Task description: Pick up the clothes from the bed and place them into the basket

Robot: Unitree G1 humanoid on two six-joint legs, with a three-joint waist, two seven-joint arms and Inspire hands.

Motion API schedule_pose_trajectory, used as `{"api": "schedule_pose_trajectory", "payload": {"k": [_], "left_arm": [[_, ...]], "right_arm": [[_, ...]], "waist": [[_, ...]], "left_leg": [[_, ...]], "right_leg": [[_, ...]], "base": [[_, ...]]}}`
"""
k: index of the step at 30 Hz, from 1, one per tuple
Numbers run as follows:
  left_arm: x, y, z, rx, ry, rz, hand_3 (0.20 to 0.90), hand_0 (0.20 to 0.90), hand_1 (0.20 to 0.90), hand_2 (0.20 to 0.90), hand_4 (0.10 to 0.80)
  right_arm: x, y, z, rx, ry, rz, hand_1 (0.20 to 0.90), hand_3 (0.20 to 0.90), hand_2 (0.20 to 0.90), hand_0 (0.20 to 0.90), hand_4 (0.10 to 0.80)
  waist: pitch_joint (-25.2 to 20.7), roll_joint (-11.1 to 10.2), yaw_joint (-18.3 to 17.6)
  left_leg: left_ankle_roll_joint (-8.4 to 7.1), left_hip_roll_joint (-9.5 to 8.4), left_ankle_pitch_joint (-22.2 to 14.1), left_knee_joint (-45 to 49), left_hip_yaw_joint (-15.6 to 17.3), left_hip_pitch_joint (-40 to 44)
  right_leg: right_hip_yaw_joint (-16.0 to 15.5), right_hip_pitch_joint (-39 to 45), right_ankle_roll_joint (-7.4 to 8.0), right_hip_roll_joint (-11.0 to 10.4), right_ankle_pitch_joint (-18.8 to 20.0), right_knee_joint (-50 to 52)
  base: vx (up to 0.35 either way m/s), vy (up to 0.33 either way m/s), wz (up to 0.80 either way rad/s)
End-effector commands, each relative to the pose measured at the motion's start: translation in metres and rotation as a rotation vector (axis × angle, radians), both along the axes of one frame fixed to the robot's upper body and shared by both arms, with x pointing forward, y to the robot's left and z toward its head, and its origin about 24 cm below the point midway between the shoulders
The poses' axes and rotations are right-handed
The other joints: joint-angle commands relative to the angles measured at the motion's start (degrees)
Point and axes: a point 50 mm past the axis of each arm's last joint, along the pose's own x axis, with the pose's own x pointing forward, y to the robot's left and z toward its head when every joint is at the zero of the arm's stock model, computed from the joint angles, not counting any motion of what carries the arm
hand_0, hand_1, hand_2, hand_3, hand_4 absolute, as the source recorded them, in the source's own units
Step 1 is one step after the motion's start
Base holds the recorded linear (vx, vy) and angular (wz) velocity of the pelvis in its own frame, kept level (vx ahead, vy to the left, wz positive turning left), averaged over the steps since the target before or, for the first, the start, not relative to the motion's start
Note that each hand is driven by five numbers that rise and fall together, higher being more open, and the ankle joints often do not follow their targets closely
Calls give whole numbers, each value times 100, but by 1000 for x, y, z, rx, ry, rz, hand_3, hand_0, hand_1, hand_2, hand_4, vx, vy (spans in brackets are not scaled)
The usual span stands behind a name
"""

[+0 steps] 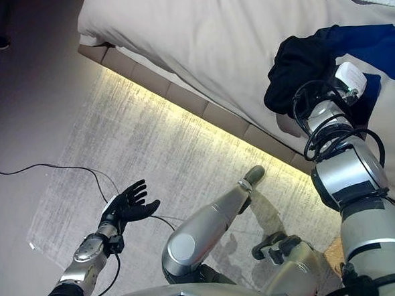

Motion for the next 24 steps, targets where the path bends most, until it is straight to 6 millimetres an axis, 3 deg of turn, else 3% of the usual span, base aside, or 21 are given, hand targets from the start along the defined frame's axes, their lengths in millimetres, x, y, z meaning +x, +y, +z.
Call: {"api": "schedule_pose_trajectory", "payload": {"k": [1, 8, 12, 13, 24], "left_arm": [[-23, 42, 3, 105, 26, 83, 900, 900, 900, 900, 800], [-45, 44, -14, 164, 107, 105, 900, 900, 900, 900, 800], [-56, 43, -23, 190, 158, 110, 900, 900, 900, 900, 800], [-57, 43, -25, 196, 163, 104, 900, 900, 900, 900, 800], [-70, 28, -40, 216, 240, 44, 900, 900, 900, 900, 800]], "right_arm": [[-3, -14, 37, 41, -274, 41, 300, 200, 300, 300, 100], [-16, -21, 17, 278, -444, 104, 300, 200, 300, 300, 100], [-25, -21, 7, 351, -515, 113, 300, 200, 300, 300, 100], [-27, -22, 8, 356, -537, 110, 300, 200, 300, 300, 100], [-54, -16, -10, 436, -710, 56, 300, 200, 300, 300, 100]], "waist": [[-220, -304, -42], [-674, -750, -388], [-975, -864, -580], [-1029, -852, -604], [-1754, -913, -1156]], "left_leg": [[399, 317, 269, -763, 236, 672], [278, 750, 268, -1591, 599, 1615], [222, 877, 307, -2004, 818, 2085], [245, 893, 465, -2056, 890, 2083], [140, 1049, 620, -2864, 1406, 2872]], "right_leg": [[-18, 287, 448, -67, 2417, -922], [-397, 1161, 568, -11, 2968, -1908], [-512, 1527, 621, 38, 3134, -2342], [-639, 1567, 495, 48, 3237, -2466], [-522, 2024, 524, 374, 3229, -3320]], "base": [[-16, -16, -51], [-2, -35, -44], [0, -42, -52], [-70, -39, -76], [-40, -41, -29]]}}
